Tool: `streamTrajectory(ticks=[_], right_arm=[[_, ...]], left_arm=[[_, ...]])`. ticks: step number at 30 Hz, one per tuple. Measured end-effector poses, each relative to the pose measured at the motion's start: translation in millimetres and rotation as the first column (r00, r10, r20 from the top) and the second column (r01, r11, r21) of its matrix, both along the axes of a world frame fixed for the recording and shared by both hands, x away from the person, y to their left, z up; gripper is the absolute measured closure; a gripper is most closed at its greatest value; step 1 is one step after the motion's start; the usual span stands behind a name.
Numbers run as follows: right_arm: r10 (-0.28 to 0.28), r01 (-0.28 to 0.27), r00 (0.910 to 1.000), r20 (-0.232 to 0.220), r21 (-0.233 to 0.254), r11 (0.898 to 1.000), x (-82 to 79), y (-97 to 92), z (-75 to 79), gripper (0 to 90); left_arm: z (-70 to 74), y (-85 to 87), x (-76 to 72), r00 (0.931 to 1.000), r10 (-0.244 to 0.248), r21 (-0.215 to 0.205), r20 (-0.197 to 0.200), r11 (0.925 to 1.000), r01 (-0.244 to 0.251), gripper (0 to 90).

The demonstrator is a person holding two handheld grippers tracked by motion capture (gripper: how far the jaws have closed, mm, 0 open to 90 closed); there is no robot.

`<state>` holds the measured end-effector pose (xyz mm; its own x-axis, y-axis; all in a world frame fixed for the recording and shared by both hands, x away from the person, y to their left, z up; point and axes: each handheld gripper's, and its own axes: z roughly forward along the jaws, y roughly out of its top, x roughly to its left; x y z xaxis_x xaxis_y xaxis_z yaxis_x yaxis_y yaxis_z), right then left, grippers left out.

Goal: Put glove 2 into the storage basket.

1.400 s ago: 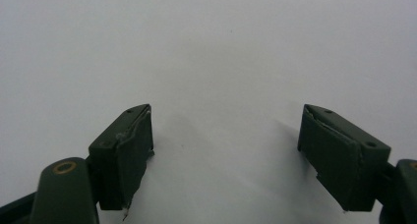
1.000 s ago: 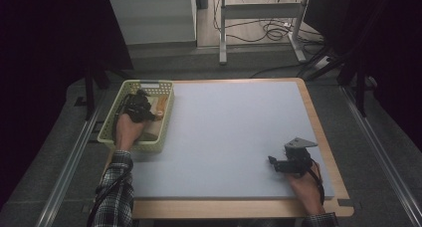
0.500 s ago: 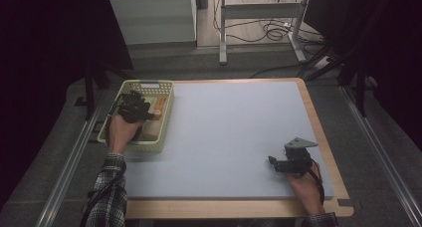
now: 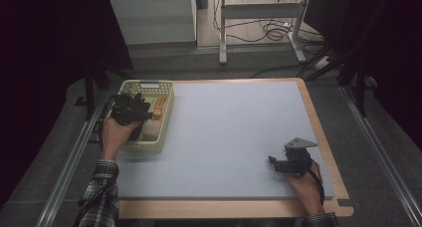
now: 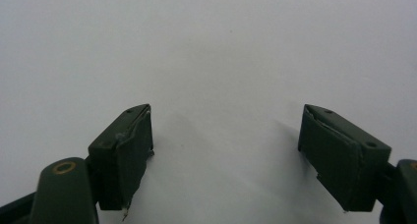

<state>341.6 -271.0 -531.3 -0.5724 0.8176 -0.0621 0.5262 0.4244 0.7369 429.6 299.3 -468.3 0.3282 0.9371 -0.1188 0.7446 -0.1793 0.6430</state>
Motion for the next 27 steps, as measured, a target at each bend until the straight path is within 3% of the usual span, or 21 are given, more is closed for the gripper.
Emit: streamTrajectory(ticks=[6, 14, 27], right_arm=[[0.000, 0.000, 1.0000, 0.001, -0.001, 1.000, 0.0, 0.1, 0.0, 20.6], [-0.001, 0.001, 1.0000, 0.000, -0.004, 1.000, -0.1, 0.1, 0.2, 20.5], [-0.002, 0.002, 1.0000, 0.000, -0.005, 1.000, -0.2, 0.3, 0.3, 20.4]], left_arm=[[6.3, 0.5, -11.5, 0.9986, -0.040, -0.033, 0.034, 0.9986, 0.041, 5.9], [16.2, -6.2, -26.6, 0.9933, -0.085, -0.042, 0.078, 0.9952, 0.089, 2.7], [25.7, -31.1, -45.1, 0.9764, -0.172, -0.021, 0.131, 0.9842, 0.176, 1.6]])
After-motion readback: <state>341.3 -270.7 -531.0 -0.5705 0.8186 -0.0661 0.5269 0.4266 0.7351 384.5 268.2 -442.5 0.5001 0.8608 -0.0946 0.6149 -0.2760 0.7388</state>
